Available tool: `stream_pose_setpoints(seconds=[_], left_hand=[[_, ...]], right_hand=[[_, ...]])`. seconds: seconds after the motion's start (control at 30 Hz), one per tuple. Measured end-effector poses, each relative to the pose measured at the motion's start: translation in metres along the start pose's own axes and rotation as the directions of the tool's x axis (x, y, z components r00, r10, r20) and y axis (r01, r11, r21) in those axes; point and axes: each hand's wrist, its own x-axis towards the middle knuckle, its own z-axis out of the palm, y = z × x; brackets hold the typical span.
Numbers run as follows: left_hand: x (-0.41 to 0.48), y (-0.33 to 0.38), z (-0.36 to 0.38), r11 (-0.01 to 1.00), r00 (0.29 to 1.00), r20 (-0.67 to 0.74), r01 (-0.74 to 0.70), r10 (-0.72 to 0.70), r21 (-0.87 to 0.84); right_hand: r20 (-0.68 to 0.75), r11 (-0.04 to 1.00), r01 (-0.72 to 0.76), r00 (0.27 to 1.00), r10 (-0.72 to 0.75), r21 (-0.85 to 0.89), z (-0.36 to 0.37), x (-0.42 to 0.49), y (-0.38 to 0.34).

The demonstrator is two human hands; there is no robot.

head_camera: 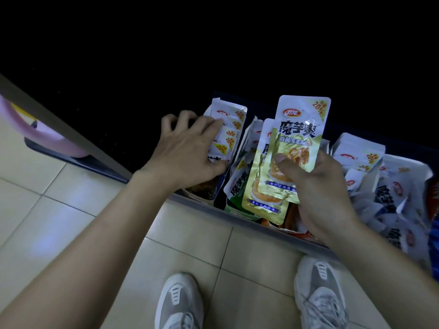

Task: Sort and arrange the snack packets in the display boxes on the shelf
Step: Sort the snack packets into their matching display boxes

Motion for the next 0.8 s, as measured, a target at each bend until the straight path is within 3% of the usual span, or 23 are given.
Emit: stream_pose_setpoints(seconds=[0.1,0.27,0.4,0.5,0.63,0.8], left_hand=[[0.003,-0.001,0.0,1.0,0.998,-0.052,-0.026,0.025,-0.01],[-0.019,-0.015,-0.002,0.964,0.955,-0.252,-0.201,0.154,-0.172],[-0.052,-0.017,0.001,0.906,0.904,-0.404,-0.28,0.139,-0.316],[-0.066,-0.014,0.004,0.892,0.905,-0.421,-0.243,0.067,-0.381],[-0.071,-0.011,0.007,0.922,0.891,-0.454,-0.189,0.016,-0.338],[-0.067,-0.001,0.007,0.93,0.92,-0.371,-0.024,-0.123,-0.367]], right_hand=[[0.001,1.0,0.0,1.0,0.0,0.001,-0.002,0.0,0.001],[0.012,1.0,0.002,1.0,-0.002,-0.009,-0.005,-0.001,0.002],[0.018,1.0,0.011,1.0,-0.011,-0.003,-0.004,-0.001,0.002],[0.028,1.0,0.025,0.999,-0.025,-0.011,-0.002,-0.002,0.003],[0.036,0.999,0.036,0.999,-0.035,-0.023,-0.001,-0.002,0.004],[0.041,0.999,0.034,0.999,-0.033,-0.029,0.0,-0.002,0.006]])
